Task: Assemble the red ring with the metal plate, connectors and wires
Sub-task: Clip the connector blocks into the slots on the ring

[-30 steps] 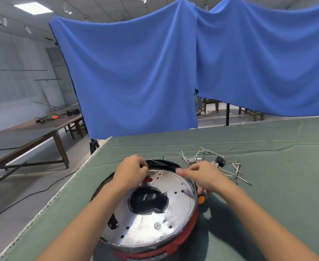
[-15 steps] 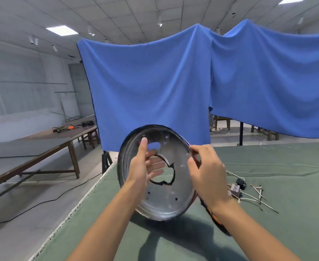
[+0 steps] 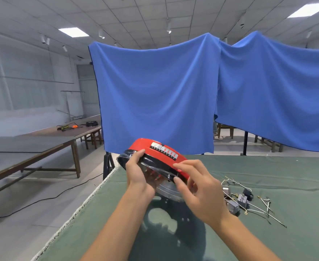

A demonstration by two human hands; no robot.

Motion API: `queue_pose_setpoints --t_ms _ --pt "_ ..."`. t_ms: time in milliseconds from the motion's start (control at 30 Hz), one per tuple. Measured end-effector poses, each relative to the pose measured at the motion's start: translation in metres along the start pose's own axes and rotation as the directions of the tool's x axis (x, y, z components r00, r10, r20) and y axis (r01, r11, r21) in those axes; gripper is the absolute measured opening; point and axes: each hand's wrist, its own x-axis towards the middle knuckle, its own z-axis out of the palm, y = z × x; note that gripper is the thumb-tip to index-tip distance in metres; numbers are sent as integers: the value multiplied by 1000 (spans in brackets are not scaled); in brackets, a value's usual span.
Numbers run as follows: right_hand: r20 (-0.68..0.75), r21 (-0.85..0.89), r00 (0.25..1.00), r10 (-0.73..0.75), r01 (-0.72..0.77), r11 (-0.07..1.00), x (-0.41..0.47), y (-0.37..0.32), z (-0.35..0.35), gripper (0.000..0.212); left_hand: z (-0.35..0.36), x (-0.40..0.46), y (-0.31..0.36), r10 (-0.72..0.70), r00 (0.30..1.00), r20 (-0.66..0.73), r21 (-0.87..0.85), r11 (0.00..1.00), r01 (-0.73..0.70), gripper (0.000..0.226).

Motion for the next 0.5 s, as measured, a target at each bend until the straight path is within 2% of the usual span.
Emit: queue_pose_setpoints --t_ms 100,200,267,367,433,500 --pt "-86 45 974 210 -206 977 3 5 -1 28 -21 7 -6 25 998 57 -132 991 -17 19" --pt "18 -44 940 340 -339 940 1 14 -2 43 -49 13 -14 25 989 144 -200 980 4 24" --pt "162 -41 920 358 -356 934 -2 17 -1 42 -65 16 -21 -3 989 148 -211 977 35 32" --pt "358 -36 864 353 -365 930 -11 20 4 30 -84 21 -31 -65 985 160 -239 966 103 60" --pt "415 -47 843 343 -356 933 -18 23 9 21 -93 23 -35 -105 978 178 -240 960 146 67" --pt "443 -46 830 339 -357 933 -26 27 12 18 -98 23 -39 -137 974 180 -222 959 176 64"
